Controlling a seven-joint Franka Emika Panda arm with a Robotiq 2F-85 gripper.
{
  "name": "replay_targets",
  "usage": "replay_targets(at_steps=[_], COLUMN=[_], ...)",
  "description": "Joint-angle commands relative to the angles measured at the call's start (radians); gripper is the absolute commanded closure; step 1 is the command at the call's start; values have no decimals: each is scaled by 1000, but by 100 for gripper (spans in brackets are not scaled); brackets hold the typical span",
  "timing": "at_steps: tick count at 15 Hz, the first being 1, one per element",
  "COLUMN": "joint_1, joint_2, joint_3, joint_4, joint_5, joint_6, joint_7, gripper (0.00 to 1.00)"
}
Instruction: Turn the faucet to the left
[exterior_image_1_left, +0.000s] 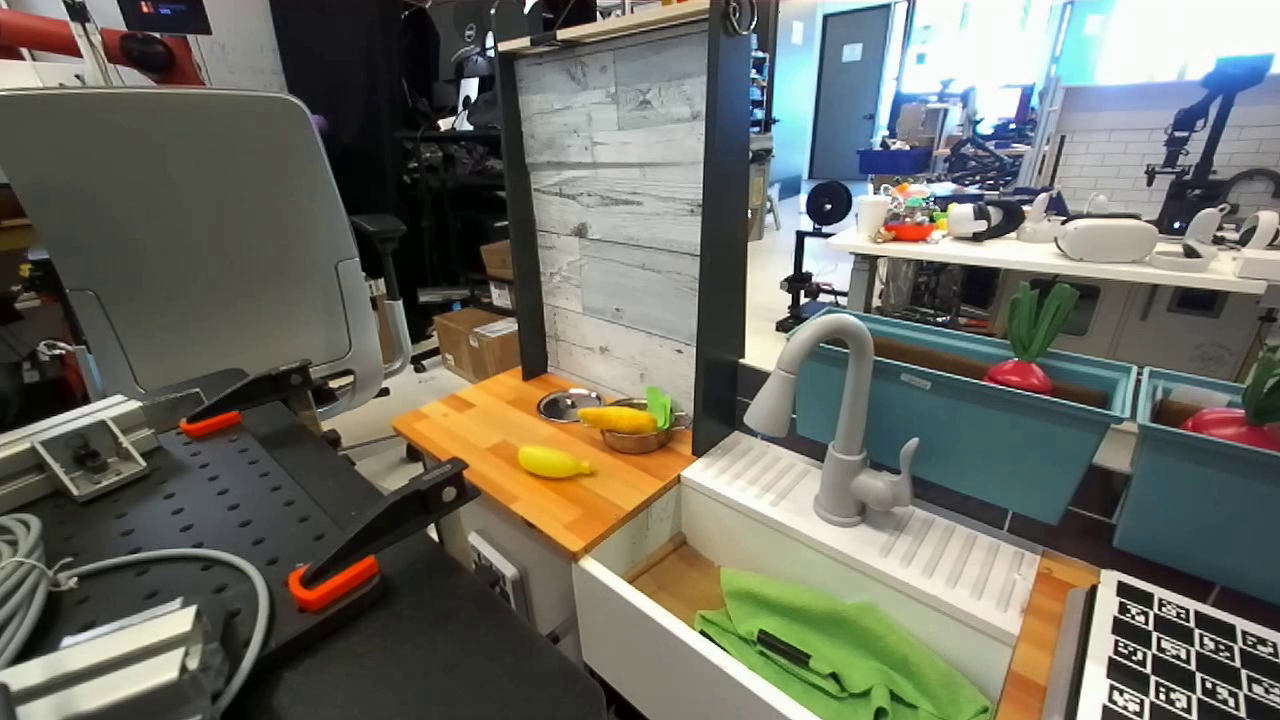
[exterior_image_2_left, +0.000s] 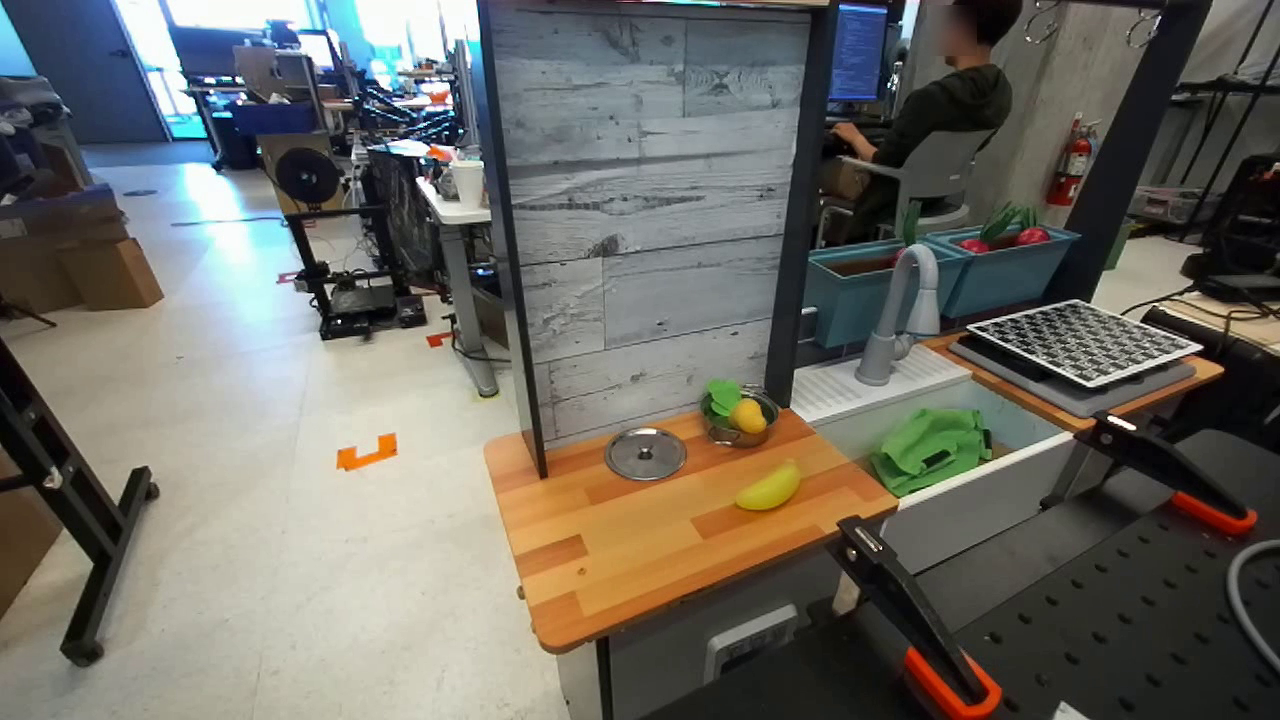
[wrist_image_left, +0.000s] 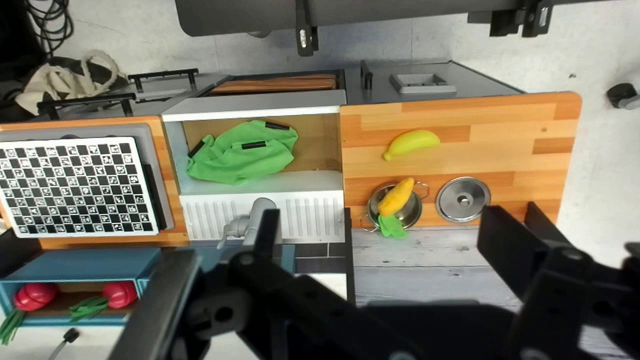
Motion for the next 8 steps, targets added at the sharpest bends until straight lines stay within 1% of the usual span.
replay_targets(at_steps=[1,5,8], joint_1=[-45,-80,-95], joint_2=[219,451,615], joint_3=[-24,-56,-78], joint_4=[86,181,283], joint_5=[-5,3,35], joint_6=[118,215,239], joint_7=[9,7,-8], gripper=[0,0,0])
